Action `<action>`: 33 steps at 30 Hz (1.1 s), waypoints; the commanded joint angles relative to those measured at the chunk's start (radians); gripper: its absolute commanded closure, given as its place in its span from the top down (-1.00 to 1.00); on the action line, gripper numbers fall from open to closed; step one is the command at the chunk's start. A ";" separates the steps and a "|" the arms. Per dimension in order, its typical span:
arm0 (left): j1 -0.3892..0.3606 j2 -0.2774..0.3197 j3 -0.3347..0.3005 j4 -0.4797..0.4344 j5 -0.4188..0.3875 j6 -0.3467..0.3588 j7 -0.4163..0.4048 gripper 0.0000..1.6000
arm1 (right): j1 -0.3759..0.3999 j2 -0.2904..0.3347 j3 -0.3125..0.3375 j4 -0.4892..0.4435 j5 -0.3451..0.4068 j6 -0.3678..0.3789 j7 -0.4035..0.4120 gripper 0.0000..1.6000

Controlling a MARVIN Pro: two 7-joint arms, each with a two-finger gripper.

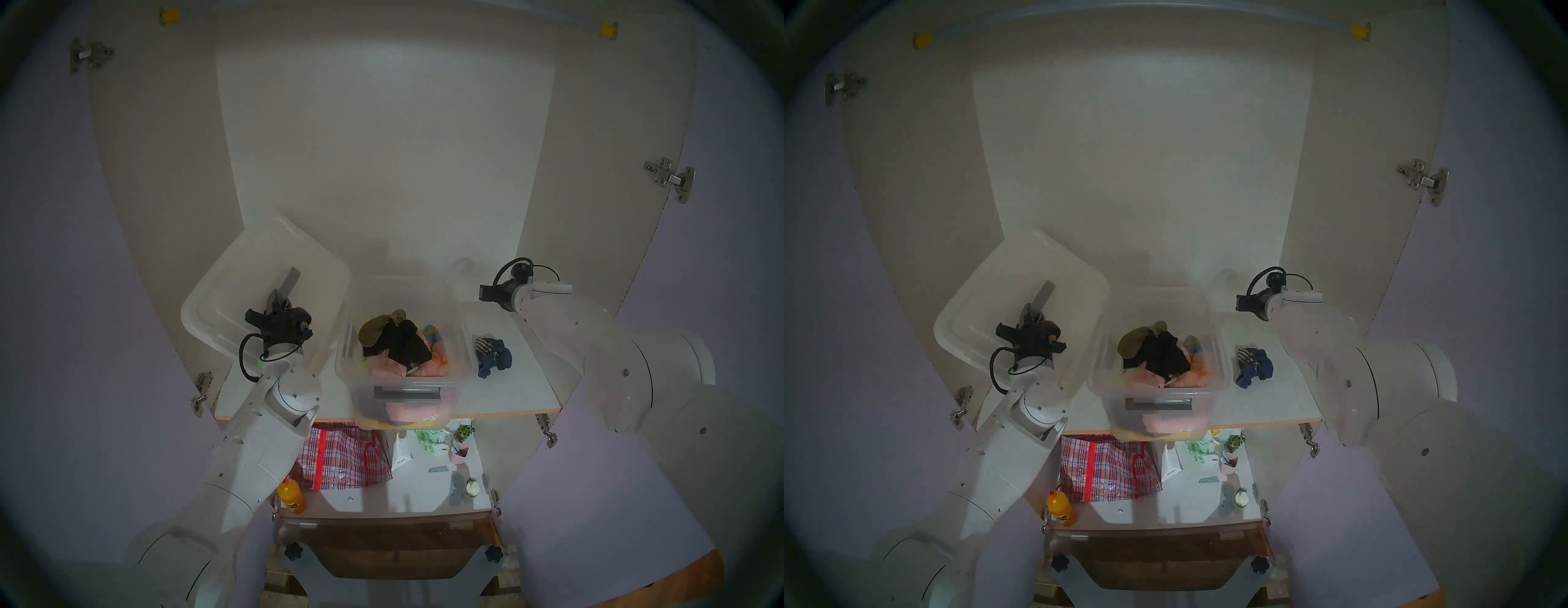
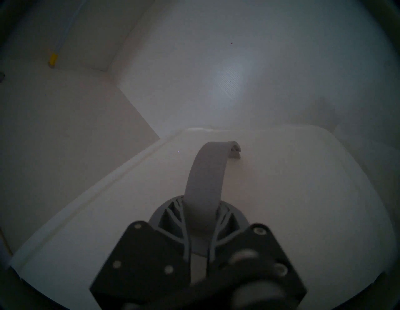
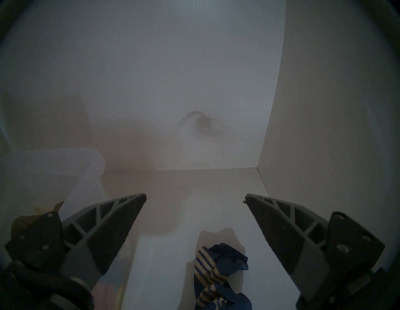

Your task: Take clothing out of the storage bin and put the lid back on the bin

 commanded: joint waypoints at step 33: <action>-0.088 -0.248 -0.117 -0.402 -0.371 0.663 -0.344 -1.00 | 0.052 0.048 -0.146 -0.041 -0.066 -0.031 0.146 1.00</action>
